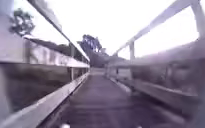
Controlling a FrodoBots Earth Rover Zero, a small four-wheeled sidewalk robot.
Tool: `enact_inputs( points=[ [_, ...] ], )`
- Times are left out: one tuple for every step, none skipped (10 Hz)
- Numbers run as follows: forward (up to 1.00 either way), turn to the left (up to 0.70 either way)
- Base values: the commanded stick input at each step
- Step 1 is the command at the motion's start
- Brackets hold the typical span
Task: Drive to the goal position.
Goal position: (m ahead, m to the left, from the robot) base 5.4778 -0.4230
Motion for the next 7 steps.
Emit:
enact_inputs(
  points=[
    [1.00, 0.00],
    [1.00, 0.23],
    [1.00, 0.33],
    [1.00, 0.21],
    [1.00, 0.00],
    [1.00, 0.00],
    [1.00, 0.00]
  ],
)
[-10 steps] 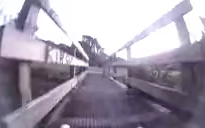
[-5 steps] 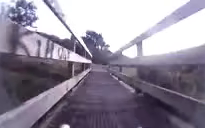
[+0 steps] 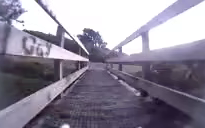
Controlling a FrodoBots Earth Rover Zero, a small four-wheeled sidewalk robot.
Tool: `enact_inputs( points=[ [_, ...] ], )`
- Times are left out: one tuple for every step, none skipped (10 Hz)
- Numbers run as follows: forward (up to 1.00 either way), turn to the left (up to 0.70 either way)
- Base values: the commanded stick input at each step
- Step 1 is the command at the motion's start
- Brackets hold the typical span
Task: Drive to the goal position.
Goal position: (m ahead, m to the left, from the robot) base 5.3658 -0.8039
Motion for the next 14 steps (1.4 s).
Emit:
enact_inputs(
  points=[
    [1.00, 0.00],
    [1.00, 0.00],
    [1.00, 0.00],
    [1.00, 0.00],
    [1.00, 0.00],
    [1.00, 0.00],
    [1.00, 0.00],
    [1.00, 0.00],
    [1.00, 0.00],
    [1.00, 0.00],
    [1.00, -0.14],
    [1.00, -0.36],
    [1.00, -0.38],
    [1.00, 0.00]
  ],
)
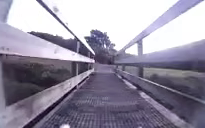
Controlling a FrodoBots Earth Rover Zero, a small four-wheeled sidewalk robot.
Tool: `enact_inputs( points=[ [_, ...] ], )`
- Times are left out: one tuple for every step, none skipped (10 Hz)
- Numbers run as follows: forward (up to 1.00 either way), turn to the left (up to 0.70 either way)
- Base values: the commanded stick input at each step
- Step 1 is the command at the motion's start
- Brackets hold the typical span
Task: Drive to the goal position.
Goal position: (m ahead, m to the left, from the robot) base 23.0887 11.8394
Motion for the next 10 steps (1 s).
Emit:
enact_inputs(
  points=[
    [1.00, 0.00],
    [1.00, 0.00],
    [1.00, 0.00],
    [1.00, 0.00],
    [1.00, 0.00],
    [1.00, 0.00],
    [1.00, 0.00],
    [1.00, 0.00],
    [1.00, 0.00],
    [1.00, 0.00]
  ],
)
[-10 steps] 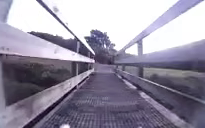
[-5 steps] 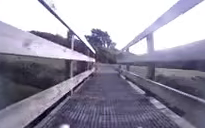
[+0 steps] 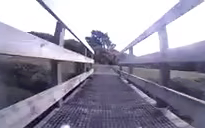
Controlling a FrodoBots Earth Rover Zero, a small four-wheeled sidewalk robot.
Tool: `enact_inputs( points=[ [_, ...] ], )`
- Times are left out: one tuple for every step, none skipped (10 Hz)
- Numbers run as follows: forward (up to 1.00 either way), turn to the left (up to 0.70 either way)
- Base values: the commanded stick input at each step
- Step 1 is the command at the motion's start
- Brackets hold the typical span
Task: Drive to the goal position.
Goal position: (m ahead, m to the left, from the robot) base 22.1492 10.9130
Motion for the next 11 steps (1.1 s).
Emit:
enact_inputs(
  points=[
    [1.00, 0.00],
    [1.00, 0.00],
    [1.00, 0.00],
    [1.00, 0.00],
    [1.00, 0.00],
    [1.00, 0.00],
    [1.00, 0.00],
    [1.00, 0.00],
    [1.00, -0.30],
    [1.00, -0.37],
    [1.00, -0.33]
  ],
)
